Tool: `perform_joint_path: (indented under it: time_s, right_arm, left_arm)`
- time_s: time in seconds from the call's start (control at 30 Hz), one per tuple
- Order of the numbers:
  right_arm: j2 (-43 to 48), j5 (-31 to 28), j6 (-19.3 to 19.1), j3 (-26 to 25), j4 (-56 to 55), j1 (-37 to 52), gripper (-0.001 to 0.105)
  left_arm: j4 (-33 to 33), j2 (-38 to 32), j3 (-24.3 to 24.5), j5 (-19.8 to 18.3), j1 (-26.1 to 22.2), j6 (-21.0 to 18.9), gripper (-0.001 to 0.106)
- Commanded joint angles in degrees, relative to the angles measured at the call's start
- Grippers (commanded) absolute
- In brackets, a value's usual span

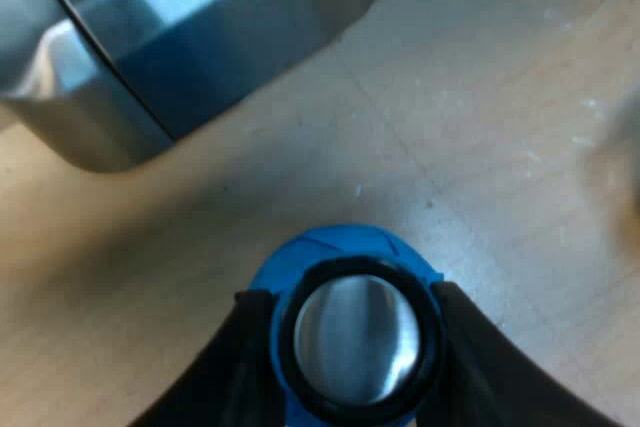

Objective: Grind coffee beans and then tamp

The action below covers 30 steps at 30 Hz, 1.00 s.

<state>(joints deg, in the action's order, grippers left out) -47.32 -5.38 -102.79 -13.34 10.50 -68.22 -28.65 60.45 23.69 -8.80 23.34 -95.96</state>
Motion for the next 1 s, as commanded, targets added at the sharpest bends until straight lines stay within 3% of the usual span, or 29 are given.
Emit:
perform_joint_path:
  time_s: [0.03, 0.1, 0.2, 0.33, 0.37, 0.47, 0.7, 0.77, 1.0]
  right_arm:
    - [0.5, 0.1, -0.7, -0.1, 0.9, -0.1, 0.055]
    - [0.5, 0.1, -0.7, -0.1, 0.9, -0.1, 0.055]
    - [0.5, 0.1, -0.7, -0.1, 0.9, -0.1, 0.055]
    - [0.5, 0.1, -0.5, -0.1, 0.9, -0.1, 0.055]
    - [0.5, 0.1, -0.5, -0.1, 0.9, -0.1, 0.055]
    - [0.5, 0.1, -0.3, -0.1, 0.9, -0.1, 0.055]
    - [0.5, 0.1, 0.8, -0.1, 0.9, -0.1, 0.055]
    - [0.5, 0.1, 1.7, -0.5, 0.9, -0.1, 0.055]
    - [0.5, 0.1, 1.6, -3.1, 0.2, -0.1, 0.055]
  left_arm:
    - [0.6, 0.6, 0.1, 0.5, 0.0, -0.7, 0.0]
    - [0.6, 0.6, 0.1, 0.7, 0.0, -0.7, 0.001]
    - [0.6, 0.6, 0.1, 1.3, 0.0, -0.7, 0.012]
    - [0.6, 0.6, 0.1, 0.4, 0.0, -0.7, 0.037]
    - [0.6, 0.6, 0.1, -0.4, 0.0, -0.7, 0.052]
    - [-0.3, 0.6, 0.1, -0.4, 0.0, -0.7, 0.062]
    - [-4.3, 0.3, 1.8, -0.4, 0.0, -0.7, 0.064]
    - [-9.7, -1.6, 6.3, -0.1, 0.0, 1.9, 0.064]
    - [-13.7, -9.4, 13.0, 0.4, 0.0, 2.1, 0.064]
